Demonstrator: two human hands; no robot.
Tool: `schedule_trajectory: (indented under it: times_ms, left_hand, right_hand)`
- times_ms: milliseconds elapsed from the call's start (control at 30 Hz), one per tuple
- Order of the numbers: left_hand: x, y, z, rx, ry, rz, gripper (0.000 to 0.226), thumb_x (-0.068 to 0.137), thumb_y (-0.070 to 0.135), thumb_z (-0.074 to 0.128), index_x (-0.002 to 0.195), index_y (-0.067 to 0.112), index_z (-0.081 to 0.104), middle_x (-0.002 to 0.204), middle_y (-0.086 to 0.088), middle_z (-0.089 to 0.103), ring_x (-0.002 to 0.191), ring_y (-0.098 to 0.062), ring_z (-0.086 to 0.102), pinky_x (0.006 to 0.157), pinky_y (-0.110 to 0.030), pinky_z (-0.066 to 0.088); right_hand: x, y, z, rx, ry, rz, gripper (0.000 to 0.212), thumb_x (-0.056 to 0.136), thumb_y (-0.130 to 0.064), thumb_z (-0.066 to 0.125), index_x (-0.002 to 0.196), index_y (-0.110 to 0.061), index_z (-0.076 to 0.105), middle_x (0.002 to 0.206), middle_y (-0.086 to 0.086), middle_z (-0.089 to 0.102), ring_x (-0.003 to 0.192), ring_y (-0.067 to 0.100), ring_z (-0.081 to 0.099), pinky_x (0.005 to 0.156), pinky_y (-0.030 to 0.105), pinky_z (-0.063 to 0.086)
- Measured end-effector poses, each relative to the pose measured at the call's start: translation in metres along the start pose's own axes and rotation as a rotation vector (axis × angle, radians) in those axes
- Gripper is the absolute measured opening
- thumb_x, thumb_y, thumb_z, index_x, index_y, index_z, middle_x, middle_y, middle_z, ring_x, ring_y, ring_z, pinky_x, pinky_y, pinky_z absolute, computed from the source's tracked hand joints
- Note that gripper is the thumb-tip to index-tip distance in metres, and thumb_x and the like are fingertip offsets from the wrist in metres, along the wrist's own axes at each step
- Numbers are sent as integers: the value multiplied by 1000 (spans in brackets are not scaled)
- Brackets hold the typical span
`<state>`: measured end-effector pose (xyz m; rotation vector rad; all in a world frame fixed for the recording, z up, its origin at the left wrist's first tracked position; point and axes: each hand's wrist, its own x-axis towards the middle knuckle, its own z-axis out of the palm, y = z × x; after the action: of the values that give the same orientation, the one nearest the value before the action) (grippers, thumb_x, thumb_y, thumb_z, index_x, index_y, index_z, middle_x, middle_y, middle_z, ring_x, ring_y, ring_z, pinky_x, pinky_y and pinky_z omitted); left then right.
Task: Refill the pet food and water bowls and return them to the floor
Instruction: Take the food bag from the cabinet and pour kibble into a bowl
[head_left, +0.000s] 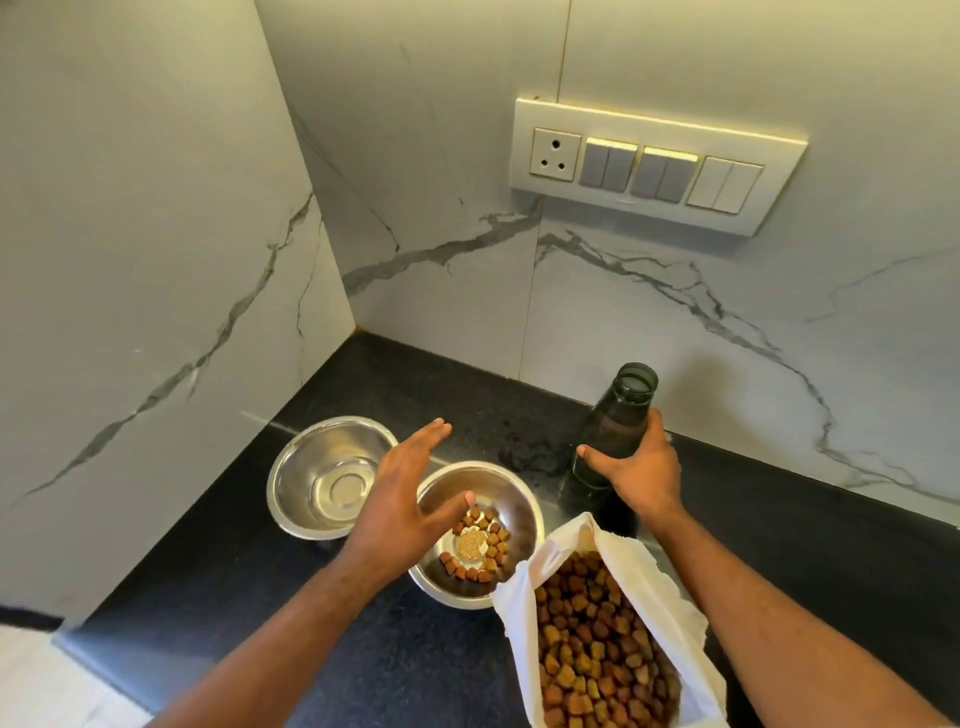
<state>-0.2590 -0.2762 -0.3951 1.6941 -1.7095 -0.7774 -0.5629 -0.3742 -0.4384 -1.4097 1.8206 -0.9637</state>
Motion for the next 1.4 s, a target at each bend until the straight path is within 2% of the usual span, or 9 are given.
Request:
schedule_trajectory:
  times_ms: [133, 267, 400, 600, 733, 833, 1000, 1233, 1400]
  left_hand:
    - [-30, -20, -8, -15, 19, -58, 87, 82, 54, 78, 146, 68, 21, 161, 24, 31, 143, 4, 25, 113, -34, 32]
    - [-50, -31, -15, -24, 56, -125, 87, 81, 56, 78, 140, 76, 18, 159, 25, 30, 141, 5, 23, 117, -41, 32]
    - [-57, -34, -21, -47, 67, -163, 89, 79, 58, 78, 146, 69, 20, 162, 21, 28, 143, 1, 22, 119, -48, 33]
    - [-61, -32, -24, -50, 82, -152, 89, 80, 55, 79, 148, 64, 23, 163, 18, 29, 141, 2, 21, 119, -47, 32]
    - [-67, -32, -28, -45, 99, -153, 85, 81, 56, 78, 146, 64, 24, 163, 18, 30, 142, 3, 22, 119, -42, 31]
    - [-72, -35, -32, -53, 115, -190, 86, 80, 58, 77, 149, 58, 25, 164, 15, 30, 143, 1, 23, 120, -43, 32]
    - [-76, -41, -41, -78, 162, -241, 85, 81, 54, 79, 147, 60, 27, 160, 15, 33, 147, -9, 33, 120, -46, 38]
    - [-54, -40, -50, -132, 269, -265, 81, 82, 50, 81, 135, 75, 25, 158, 20, 35, 146, -5, 32, 121, -44, 36]
    - [-22, -41, -54, -155, 300, -305, 83, 84, 49, 79, 146, 59, 26, 161, 19, 32, 149, -7, 30, 123, -49, 32]
  right_hand:
    - [-2, 2, 2, -35, -30, -48, 83, 62, -34, 96, 129, -32, 48, 110, -12, 63, 103, 17, 64, 91, 41, 54]
    - [-9, 2, 2, -41, -66, -63, 86, 60, -35, 97, 131, -32, 47, 110, -15, 60, 103, 14, 60, 91, 41, 51]
    - [-16, 2, 2, -32, -90, -68, 88, 61, -35, 97, 132, -33, 46, 102, -23, 56, 102, 13, 59, 89, 39, 51]
    - [-21, -5, 1, 7, -124, -73, 85, 63, -32, 97, 132, -34, 47, 110, -14, 62, 101, 15, 63, 89, 41, 54]
    - [-13, -24, 5, 21, -150, -116, 81, 63, -31, 97, 127, -37, 47, 105, -22, 60, 92, 3, 61, 87, 36, 53]
    - [0, -44, 16, 11, -221, -160, 86, 63, -30, 96, 133, -31, 47, 117, -11, 63, 103, 11, 61, 93, 40, 53]
    - [21, -82, 52, 9, -329, -230, 90, 61, -30, 97, 135, -29, 46, 118, -12, 61, 109, 14, 59, 94, 38, 51]
    - [34, -113, 122, 98, -445, -228, 85, 59, -32, 98, 126, -40, 46, 110, -21, 61, 100, 3, 58, 94, 37, 50]
    - [40, -118, 158, 91, -496, -235, 85, 60, -33, 97, 126, -45, 44, 111, -23, 60, 100, -1, 57, 97, 38, 50]
